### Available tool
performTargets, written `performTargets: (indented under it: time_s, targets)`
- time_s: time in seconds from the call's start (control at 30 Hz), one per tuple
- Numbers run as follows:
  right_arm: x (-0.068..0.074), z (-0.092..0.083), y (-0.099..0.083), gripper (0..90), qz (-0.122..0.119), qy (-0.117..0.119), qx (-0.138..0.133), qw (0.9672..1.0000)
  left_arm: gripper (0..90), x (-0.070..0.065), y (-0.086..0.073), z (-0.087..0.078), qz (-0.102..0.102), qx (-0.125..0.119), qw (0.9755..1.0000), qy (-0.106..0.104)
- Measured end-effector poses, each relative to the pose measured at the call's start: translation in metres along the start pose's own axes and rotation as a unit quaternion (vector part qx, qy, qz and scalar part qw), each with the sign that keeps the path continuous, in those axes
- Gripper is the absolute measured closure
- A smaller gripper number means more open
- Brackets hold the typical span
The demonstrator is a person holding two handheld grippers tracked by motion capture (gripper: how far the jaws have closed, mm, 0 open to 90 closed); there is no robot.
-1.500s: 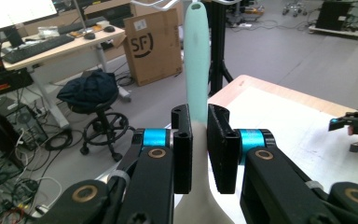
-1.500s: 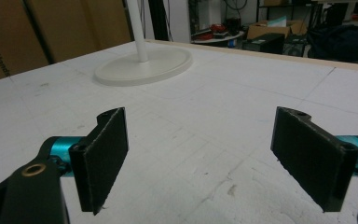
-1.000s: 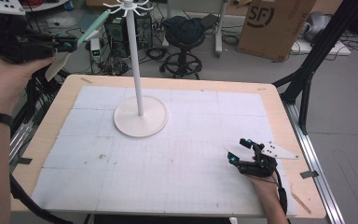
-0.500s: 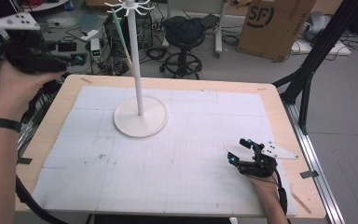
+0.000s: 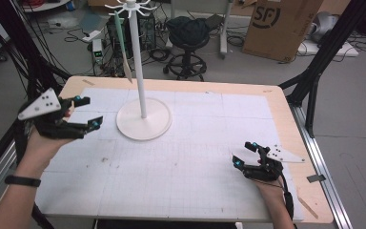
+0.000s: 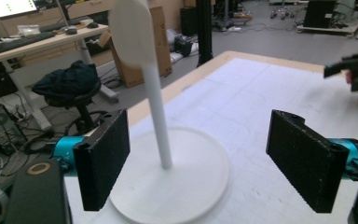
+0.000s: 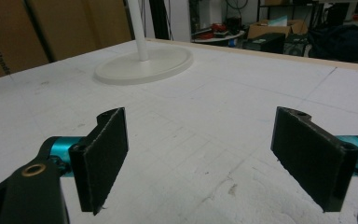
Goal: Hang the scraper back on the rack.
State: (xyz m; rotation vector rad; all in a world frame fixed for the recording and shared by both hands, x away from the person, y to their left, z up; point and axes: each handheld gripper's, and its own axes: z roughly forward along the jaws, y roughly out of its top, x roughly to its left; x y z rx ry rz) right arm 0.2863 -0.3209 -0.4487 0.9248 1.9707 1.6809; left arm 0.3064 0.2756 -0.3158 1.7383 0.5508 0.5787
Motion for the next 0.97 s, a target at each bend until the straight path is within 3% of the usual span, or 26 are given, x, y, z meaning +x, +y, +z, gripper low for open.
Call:
performTargets:
  time_s: [0.17, 0.33, 0.63, 0.97]
  targets:
    - [0.0, 0.0, 0.0, 17.9, -0.001, -0.002, 0.0, 1.0, 18.8, -0.01, -0.043, -0.005, -0.003, -0.005, 1.0, 0.002]
    - [0.001, 0.0, 0.0, 17.8, -0.003, -0.003, 0.001, 1.0, 17.9, -0.016, -0.073, -0.005, -0.003, -0.004, 1.0, 0.001]
    - [0.001, 0.0, 0.0, 17.8, -0.004, -0.004, 0.001, 1.0, 17.1, -0.024, -0.095, -0.002, -0.005, 0.009, 0.9999, -0.008]
    - [0.001, 0.0, 0.0, 17.8, -0.004, -0.004, 0.001, 1.0, 17.1, -0.028, -0.107, -0.002, 0.003, 0.014, 0.9999, 0.005]
